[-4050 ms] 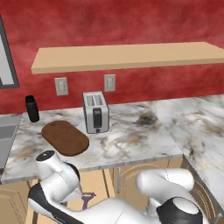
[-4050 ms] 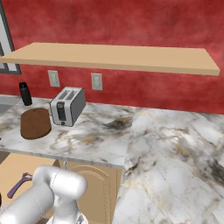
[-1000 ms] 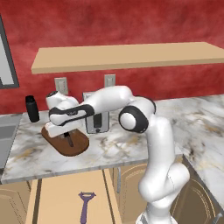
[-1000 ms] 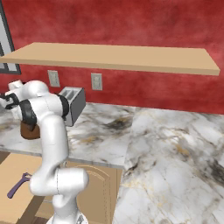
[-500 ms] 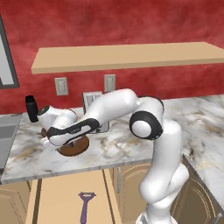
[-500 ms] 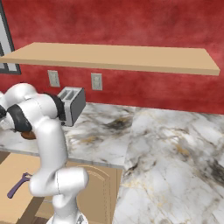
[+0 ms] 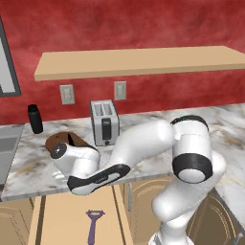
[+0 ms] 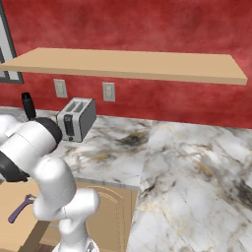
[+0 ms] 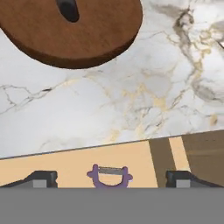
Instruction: Open the drawer on the left and place the cutting tools on the cutting board.
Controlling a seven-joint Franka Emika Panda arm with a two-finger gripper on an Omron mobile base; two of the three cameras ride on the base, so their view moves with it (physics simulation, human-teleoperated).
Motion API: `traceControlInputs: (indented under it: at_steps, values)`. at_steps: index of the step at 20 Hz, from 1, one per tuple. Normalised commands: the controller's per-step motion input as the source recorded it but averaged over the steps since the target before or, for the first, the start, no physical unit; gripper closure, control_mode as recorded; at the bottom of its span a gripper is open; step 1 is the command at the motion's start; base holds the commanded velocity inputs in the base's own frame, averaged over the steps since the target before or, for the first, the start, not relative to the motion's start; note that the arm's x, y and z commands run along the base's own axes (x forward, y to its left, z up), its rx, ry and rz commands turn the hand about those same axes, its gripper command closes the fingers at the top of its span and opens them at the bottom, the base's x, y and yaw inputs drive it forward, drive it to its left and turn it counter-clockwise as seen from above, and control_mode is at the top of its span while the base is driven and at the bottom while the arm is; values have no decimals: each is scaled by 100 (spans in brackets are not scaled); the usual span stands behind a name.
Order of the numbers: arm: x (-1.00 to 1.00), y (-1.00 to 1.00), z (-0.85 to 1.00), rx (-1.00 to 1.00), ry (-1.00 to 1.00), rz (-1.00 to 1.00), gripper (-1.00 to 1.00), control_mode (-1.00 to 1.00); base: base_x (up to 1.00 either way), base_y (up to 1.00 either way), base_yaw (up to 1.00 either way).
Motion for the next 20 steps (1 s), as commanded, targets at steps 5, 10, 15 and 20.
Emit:
traceControlInputs:
  at_steps: [5,10,15,20]
  values:
    - [-98,-10,27,19,-5,-46,-100,-100,0,0,0]
    - [-10,-2,0,1,1,-6,-100,-100,0,0,0]
    - [0,-13,-7,1,13,3,-100,-100,0,0,0]
    - [3,-22,-3,14,33,12,-100,-100,0,0,0]
